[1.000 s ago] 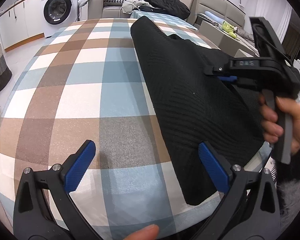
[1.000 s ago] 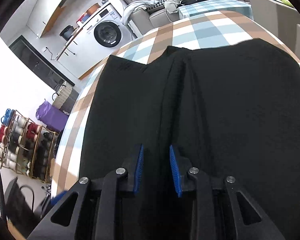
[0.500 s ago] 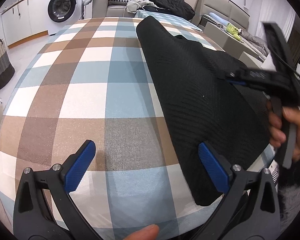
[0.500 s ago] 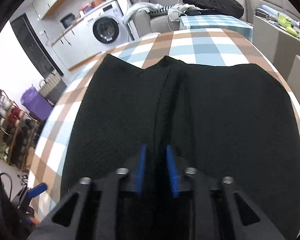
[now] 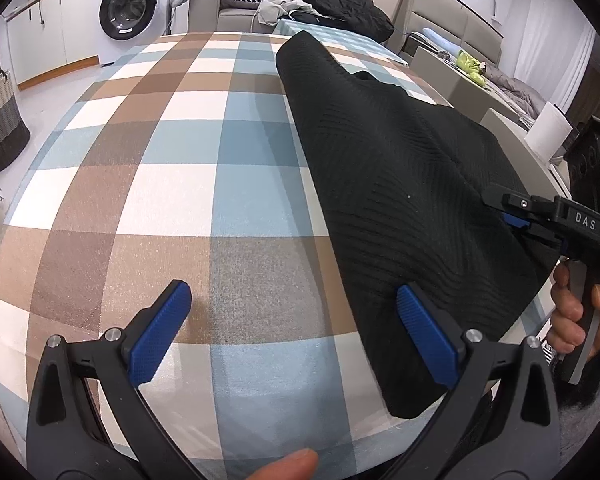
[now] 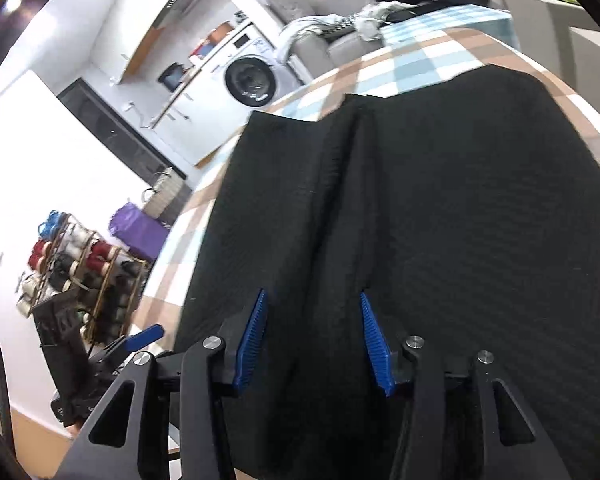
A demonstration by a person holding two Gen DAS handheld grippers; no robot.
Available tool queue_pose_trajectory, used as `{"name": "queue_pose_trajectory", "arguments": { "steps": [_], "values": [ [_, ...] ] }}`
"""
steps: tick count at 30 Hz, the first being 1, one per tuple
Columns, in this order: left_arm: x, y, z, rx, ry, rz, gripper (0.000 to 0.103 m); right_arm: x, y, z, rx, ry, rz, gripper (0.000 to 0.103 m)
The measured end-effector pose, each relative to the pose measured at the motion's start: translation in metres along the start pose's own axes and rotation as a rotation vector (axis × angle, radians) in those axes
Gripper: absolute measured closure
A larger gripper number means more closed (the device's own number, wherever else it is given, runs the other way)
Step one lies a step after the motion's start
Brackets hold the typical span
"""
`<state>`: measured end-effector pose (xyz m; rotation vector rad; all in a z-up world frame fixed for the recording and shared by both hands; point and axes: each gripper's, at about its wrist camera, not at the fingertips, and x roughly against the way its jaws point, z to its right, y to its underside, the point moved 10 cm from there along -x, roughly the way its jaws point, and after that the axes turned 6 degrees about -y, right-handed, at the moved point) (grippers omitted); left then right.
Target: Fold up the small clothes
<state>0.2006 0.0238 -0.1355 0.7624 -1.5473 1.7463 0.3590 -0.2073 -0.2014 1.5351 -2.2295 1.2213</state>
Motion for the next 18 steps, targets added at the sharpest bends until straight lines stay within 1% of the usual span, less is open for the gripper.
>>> {"name": "queue_pose_trajectory", "arguments": {
  "steps": [3,7,9,11,14,15,17,18],
  "values": [
    [0.001,0.0,0.002,-0.008,0.001,0.002,0.001,-0.001,0.002,-0.005,0.018,0.001,0.007,0.054],
    [0.0,0.001,0.002,-0.008,0.004,-0.001,0.001,-0.004,0.001,-0.002,-0.012,-0.006,0.014,0.054],
    [0.0,0.001,0.002,-0.005,0.004,-0.002,0.001,-0.007,-0.001,-0.006,0.003,-0.011,0.018,0.054],
    [0.001,0.001,0.002,-0.005,0.002,-0.001,0.001,-0.009,-0.002,-0.009,0.042,0.016,0.019,0.054],
    [0.001,0.001,0.002,-0.009,0.0,0.001,0.001,-0.012,0.001,-0.005,0.06,0.065,0.008,0.055],
    [0.001,0.001,0.002,-0.009,0.0,0.001,0.001,-0.013,0.001,-0.005,0.079,0.082,0.015,0.06],
    [0.001,0.001,0.002,-0.008,0.002,0.0,0.001,-0.015,0.002,-0.005,0.137,0.137,0.016,0.072],
    [0.001,0.001,0.002,-0.009,0.002,0.001,0.001,-0.015,0.003,-0.008,0.163,0.14,0.021,0.086]
  ]
}}
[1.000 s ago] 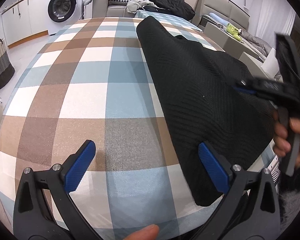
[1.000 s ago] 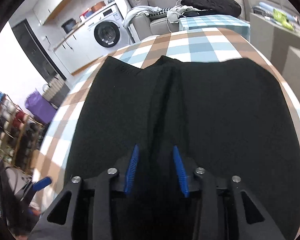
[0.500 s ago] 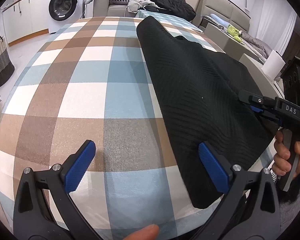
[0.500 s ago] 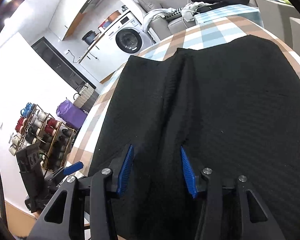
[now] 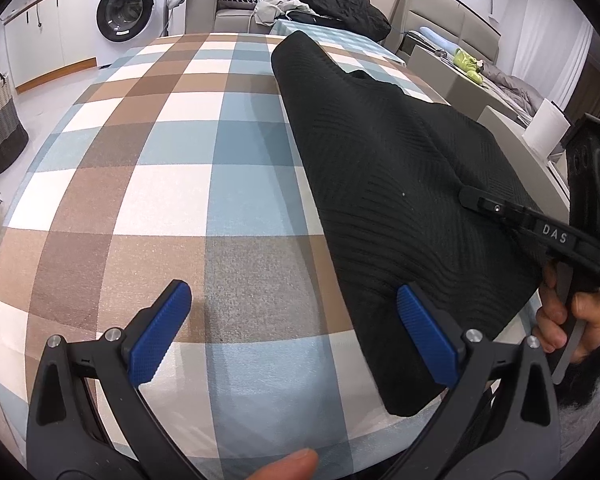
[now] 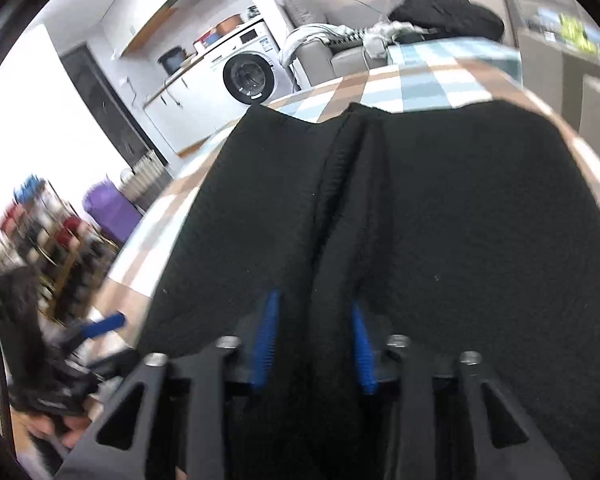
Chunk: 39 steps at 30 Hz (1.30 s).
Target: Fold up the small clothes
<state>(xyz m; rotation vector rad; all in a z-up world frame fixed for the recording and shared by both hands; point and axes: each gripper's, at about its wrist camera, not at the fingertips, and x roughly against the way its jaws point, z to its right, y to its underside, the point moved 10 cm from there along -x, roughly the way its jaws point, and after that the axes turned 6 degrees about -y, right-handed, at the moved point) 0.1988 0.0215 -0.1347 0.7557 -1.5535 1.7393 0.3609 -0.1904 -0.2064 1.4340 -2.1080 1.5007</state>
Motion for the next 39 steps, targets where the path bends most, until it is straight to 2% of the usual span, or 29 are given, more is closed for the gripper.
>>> {"name": "queue_pose_trajectory", "arguments": {
  "steps": [1,3,6,8,12,13,15,19,22,26,32,35,39],
  "values": [
    [0.0,0.0,0.0,-0.001,-0.001,0.001,0.001,0.0,0.0,-0.004,0.015,-0.019,0.003,0.092],
    [0.002,-0.001,-0.001,-0.001,-0.008,0.005,0.001,0.005,-0.004,-0.013,0.069,0.0,0.041,0.094],
    [0.006,-0.002,-0.001,-0.002,-0.007,0.013,0.001,0.035,-0.021,-0.032,0.141,-0.012,0.161,0.095],
    [0.006,-0.002,0.0,-0.003,-0.001,0.017,0.001,0.053,-0.029,-0.031,0.166,0.027,0.201,0.095],
    [0.003,-0.001,0.003,0.003,0.005,0.005,0.001,0.038,-0.017,0.014,0.053,0.11,0.106,0.094],
    [0.002,-0.001,0.003,0.006,0.005,0.002,0.001,0.027,-0.007,0.026,0.012,0.12,0.05,0.093],
    [0.0,-0.002,0.004,0.017,0.011,-0.004,0.001,0.021,0.002,0.037,-0.027,0.121,0.011,0.088],
    [-0.005,-0.006,0.009,0.049,0.032,-0.021,0.001,0.034,0.005,0.037,-0.053,0.116,0.032,0.067],
    [-0.006,-0.005,0.022,0.036,0.059,-0.029,0.001,0.044,0.017,0.035,-0.072,0.087,0.039,0.066],
    [0.0,0.009,0.045,-0.064,0.068,-0.028,0.001,0.06,0.035,0.029,-0.102,0.045,0.082,0.062],
    [0.007,0.03,0.055,-0.189,0.023,-0.02,0.001,0.078,0.049,0.026,-0.112,0.042,0.107,0.06],
    [0.009,0.035,0.054,-0.187,0.043,-0.025,0.002,0.078,0.053,0.03,-0.122,0.045,0.101,0.06],
    [0.012,0.024,0.051,-0.113,0.115,-0.021,0.007,0.079,0.05,0.031,-0.127,0.031,0.109,0.06]
  ]
}}
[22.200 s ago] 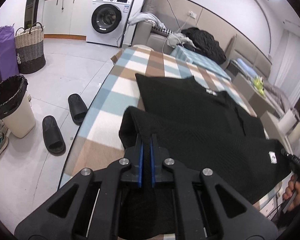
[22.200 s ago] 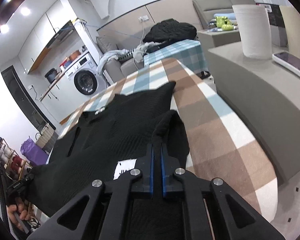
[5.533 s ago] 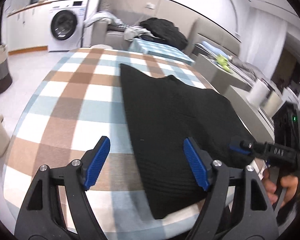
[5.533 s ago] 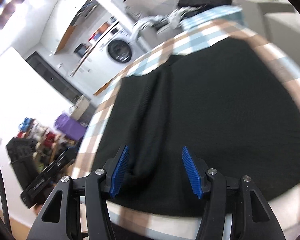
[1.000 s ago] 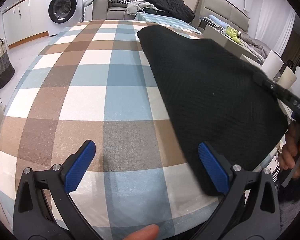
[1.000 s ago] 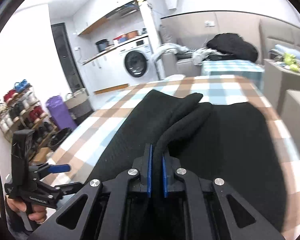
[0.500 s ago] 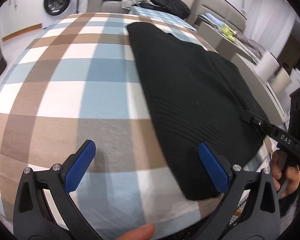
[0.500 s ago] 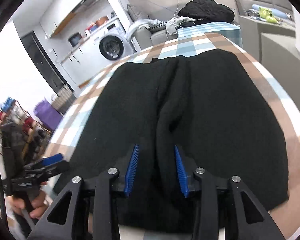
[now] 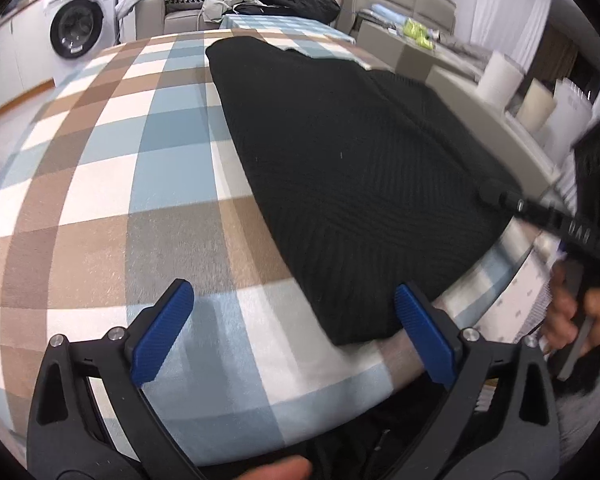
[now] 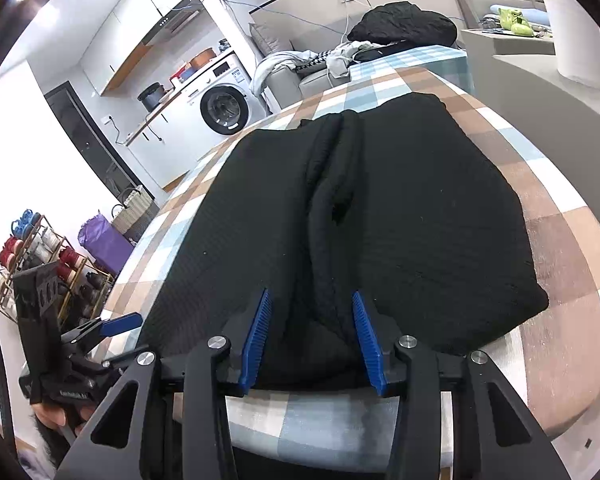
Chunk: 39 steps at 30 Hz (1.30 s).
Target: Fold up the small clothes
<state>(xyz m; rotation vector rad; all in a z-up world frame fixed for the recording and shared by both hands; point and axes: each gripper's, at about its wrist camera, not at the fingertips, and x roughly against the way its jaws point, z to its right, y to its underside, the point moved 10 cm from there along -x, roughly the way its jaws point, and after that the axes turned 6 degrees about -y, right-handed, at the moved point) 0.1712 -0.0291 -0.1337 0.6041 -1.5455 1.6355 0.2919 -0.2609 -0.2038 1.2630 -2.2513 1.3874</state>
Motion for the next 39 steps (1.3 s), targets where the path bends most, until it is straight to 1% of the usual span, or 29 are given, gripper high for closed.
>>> {"name": "queue_pose_trajectory", "arguments": {
  "steps": [1,3,4,5,6,7,10,11,12,13,15,17,21,25,31,34,37,39],
  "values": [
    [-0.001,-0.003,-0.002,0.026,0.013,0.001,0.009,0.0,-0.001,-0.001,-0.004,-0.007,0.005,0.06],
    [-0.008,-0.01,-0.006,0.086,0.057,-0.018,0.022,0.0,-0.001,-0.002,-0.005,-0.018,0.006,0.059],
    [-0.009,-0.016,-0.009,0.112,0.059,-0.003,0.025,-0.001,-0.001,-0.002,-0.005,-0.018,0.005,0.059],
    [-0.012,-0.021,-0.011,0.134,0.07,0.002,0.032,-0.001,-0.001,-0.002,-0.004,-0.017,0.005,0.059],
    [-0.016,-0.024,-0.01,0.148,0.084,-0.007,0.036,-0.001,-0.001,-0.002,-0.003,-0.021,0.005,0.059],
    [-0.018,-0.028,-0.01,0.157,0.086,-0.003,0.037,-0.002,0.0,-0.003,-0.002,-0.023,0.004,0.059],
    [-0.029,-0.04,-0.008,0.162,0.067,0.001,0.047,-0.003,0.0,-0.005,0.0,-0.023,0.005,0.059],
    [-0.031,-0.043,-0.008,0.167,0.057,0.007,0.054,-0.004,0.0,-0.005,0.0,-0.021,0.003,0.059],
    [-0.034,-0.045,-0.007,0.177,0.058,0.004,0.066,-0.005,0.0,-0.005,0.001,-0.021,0.001,0.059],
    [-0.038,-0.048,-0.007,0.188,0.046,0.007,0.071,-0.005,0.001,-0.005,0.002,-0.021,0.001,0.059],
    [-0.041,-0.051,-0.007,0.208,0.043,0.015,0.085,-0.007,0.001,-0.005,0.002,-0.023,-0.002,0.059],
    [-0.039,-0.055,-0.009,0.218,0.029,0.041,0.09,-0.009,0.002,-0.005,-0.001,-0.021,-0.008,0.059],
    [-0.035,-0.056,-0.016,0.209,-0.005,0.068,0.092,-0.013,0.005,-0.01,0.014,-0.028,-0.023,0.059],
    [-0.03,-0.053,-0.029,0.212,-0.014,0.07,0.092,-0.022,0.009,-0.02,0.038,-0.043,-0.041,0.059],
    [-0.011,-0.045,-0.066,0.221,-0.061,0.084,0.092,-0.041,0.014,-0.046,0.077,-0.095,-0.087,0.059],
    [-0.003,-0.04,-0.084,0.219,-0.085,0.092,0.092,-0.053,0.019,-0.065,0.12,-0.123,-0.12,0.059],
    [-0.002,-0.037,-0.094,0.227,-0.086,0.073,0.087,-0.062,0.014,-0.073,0.139,-0.128,-0.126,0.059],
    [0.002,-0.039,-0.099,0.216,-0.125,0.078,0.071,-0.067,0.007,-0.072,0.13,-0.122,-0.123,0.059]
  ]
}}
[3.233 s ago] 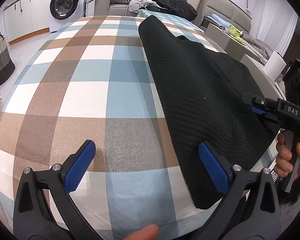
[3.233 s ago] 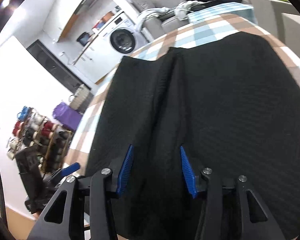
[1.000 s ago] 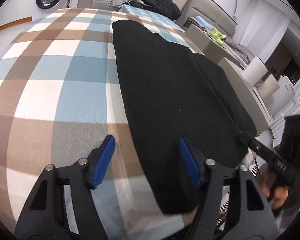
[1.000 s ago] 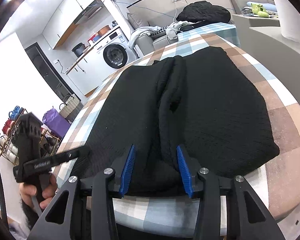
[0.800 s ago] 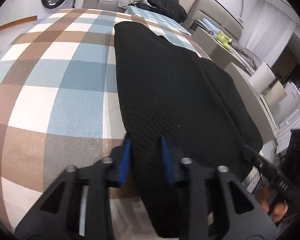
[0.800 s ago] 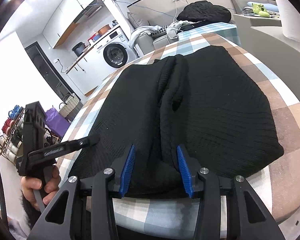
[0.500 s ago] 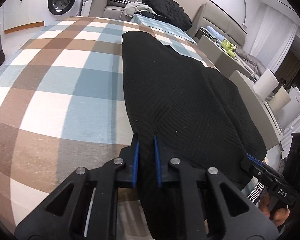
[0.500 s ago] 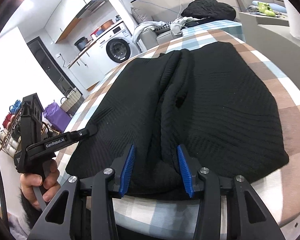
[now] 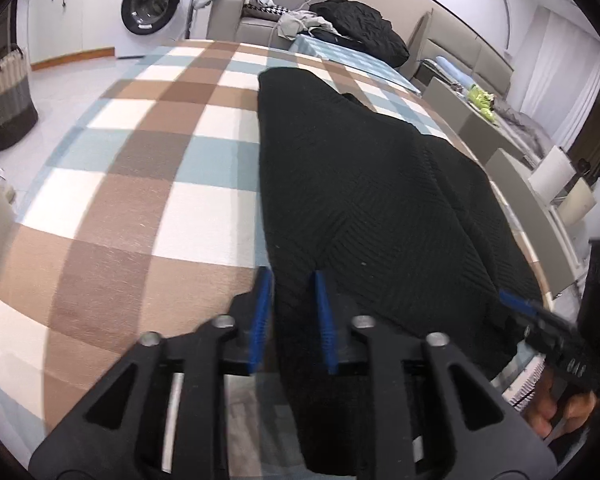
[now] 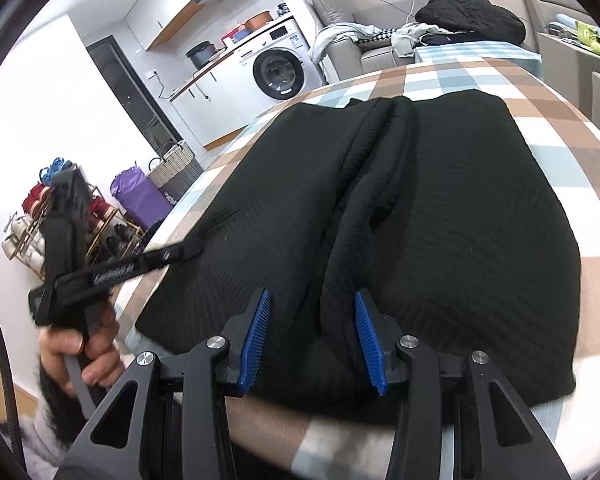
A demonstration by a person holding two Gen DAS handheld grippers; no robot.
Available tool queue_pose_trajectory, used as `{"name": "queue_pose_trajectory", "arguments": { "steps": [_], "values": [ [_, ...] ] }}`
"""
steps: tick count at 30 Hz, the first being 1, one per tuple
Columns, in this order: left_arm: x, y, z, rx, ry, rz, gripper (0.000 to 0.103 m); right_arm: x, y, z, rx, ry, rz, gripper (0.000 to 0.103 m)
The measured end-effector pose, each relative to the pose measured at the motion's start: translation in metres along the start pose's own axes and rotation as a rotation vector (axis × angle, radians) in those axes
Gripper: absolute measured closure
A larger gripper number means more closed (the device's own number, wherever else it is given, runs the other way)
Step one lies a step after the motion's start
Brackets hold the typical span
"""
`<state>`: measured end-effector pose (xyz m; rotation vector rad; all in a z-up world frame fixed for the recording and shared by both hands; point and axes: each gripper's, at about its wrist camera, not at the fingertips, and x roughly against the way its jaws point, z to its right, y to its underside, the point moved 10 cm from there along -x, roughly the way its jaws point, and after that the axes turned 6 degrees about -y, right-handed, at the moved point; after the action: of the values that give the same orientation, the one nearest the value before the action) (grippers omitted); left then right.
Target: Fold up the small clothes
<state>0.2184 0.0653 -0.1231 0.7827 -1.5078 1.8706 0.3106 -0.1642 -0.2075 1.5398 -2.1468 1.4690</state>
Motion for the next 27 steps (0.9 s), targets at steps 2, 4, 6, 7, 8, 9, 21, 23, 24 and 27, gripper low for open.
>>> {"name": "queue_pose_trajectory", "arguments": {
  "steps": [2,4,6,7,8,9,21,23,24,27],
  "values": [
    [0.006,-0.005,-0.003,-0.027,-0.045,0.034,0.059,-0.006,-0.015,0.007,-0.023,0.014,0.016,0.059],
    [0.013,-0.009,-0.004,-0.033,-0.051,0.056,0.044,-0.011,-0.026,0.014,-0.049,0.026,0.023,0.059],
    [0.02,-0.012,-0.004,-0.032,-0.051,0.075,0.035,-0.019,-0.036,0.024,-0.095,0.036,0.021,0.059],
    [0.022,-0.013,-0.003,-0.033,-0.054,0.082,0.034,-0.023,-0.04,0.027,-0.109,0.039,0.016,0.064],
    [0.024,-0.014,-0.003,-0.035,-0.056,0.085,0.031,-0.028,-0.044,0.031,-0.125,0.042,0.007,0.068],
    [0.026,-0.015,-0.003,-0.036,-0.056,0.088,0.03,-0.031,-0.045,0.031,-0.128,0.04,0.001,0.078],
    [0.033,-0.012,0.007,-0.047,-0.045,0.087,0.03,0.002,-0.066,0.026,0.046,0.147,0.064,0.097],
    [0.029,-0.008,0.008,-0.049,-0.048,0.071,0.03,-0.012,-0.052,0.047,-0.044,0.14,-0.01,0.096],
    [0.028,-0.007,0.009,-0.05,-0.045,0.067,0.03,-0.013,-0.049,0.051,-0.085,0.113,-0.01,0.091],
    [0.025,-0.005,0.013,-0.059,-0.047,0.061,0.03,-0.007,-0.051,0.055,-0.128,0.083,0.01,0.083]
  ]
}}
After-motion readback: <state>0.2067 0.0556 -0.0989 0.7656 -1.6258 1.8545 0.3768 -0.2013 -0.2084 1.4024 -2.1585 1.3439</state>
